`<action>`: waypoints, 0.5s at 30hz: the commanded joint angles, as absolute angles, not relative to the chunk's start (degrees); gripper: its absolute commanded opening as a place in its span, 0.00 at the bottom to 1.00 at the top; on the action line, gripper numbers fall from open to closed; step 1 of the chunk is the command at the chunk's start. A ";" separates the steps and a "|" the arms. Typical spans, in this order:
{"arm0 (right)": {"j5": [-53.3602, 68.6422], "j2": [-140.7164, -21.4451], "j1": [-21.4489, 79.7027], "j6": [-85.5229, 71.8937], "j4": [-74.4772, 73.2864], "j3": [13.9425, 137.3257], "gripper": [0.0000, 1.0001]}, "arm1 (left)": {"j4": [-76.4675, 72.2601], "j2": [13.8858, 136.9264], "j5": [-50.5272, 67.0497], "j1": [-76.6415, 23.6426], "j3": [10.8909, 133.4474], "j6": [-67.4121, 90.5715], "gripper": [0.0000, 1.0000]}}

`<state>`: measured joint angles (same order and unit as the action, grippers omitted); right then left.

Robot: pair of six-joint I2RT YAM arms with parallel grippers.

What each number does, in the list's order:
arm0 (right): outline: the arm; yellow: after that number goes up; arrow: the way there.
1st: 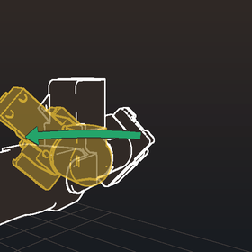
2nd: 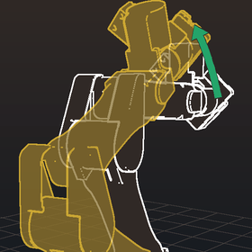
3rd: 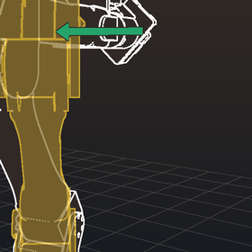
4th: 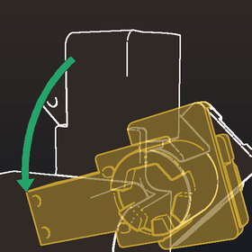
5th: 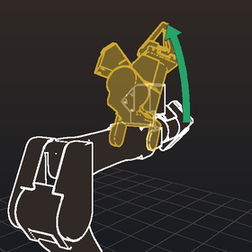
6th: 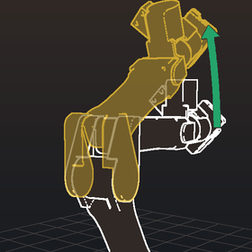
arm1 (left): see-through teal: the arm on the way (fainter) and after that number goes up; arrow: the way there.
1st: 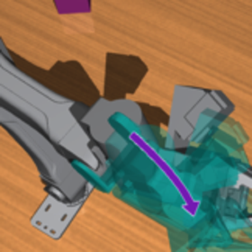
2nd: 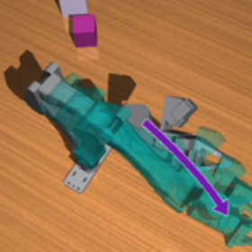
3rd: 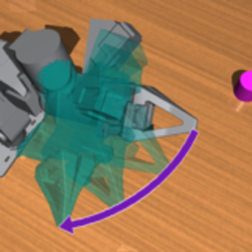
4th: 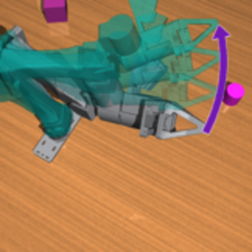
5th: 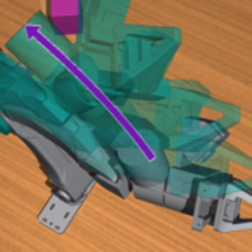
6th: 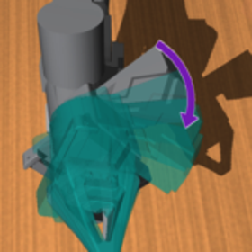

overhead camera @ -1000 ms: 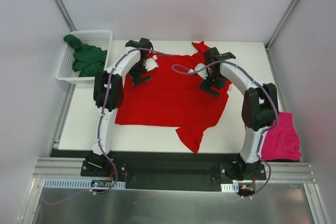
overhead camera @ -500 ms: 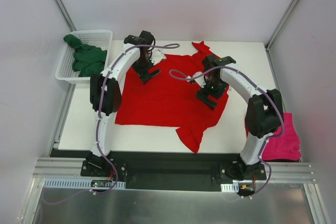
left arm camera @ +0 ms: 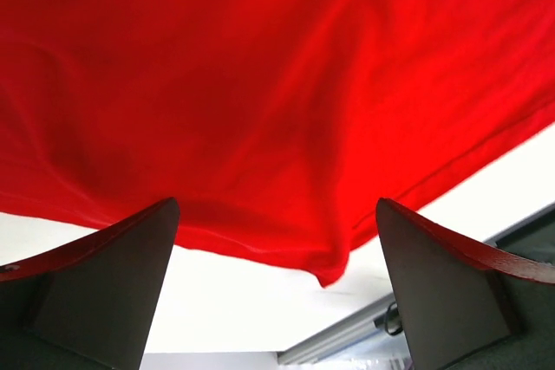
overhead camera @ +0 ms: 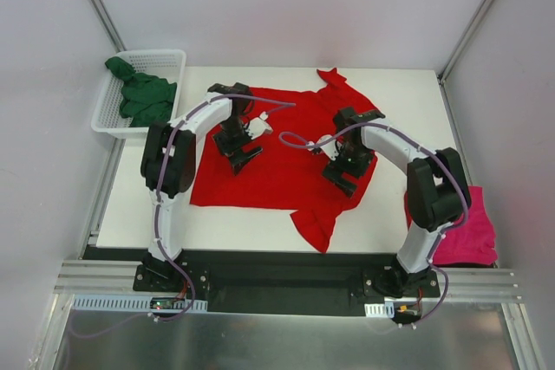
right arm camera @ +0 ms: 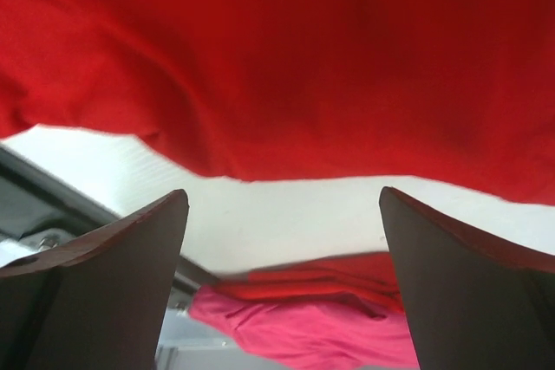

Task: Fold and stack the t-shirts
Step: Flatten out the tshirt

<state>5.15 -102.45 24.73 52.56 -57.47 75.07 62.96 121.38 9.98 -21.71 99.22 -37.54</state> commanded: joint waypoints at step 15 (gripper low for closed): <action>-7.20 -110.47 24.26 55.54 -40.61 74.26 0.96 | 58.80 132.27 5.19 -21.18 108.80 -41.22 0.97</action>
<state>-2.44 -108.51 24.73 53.58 -43.07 73.63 59.22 129.43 7.25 -21.69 105.54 -38.74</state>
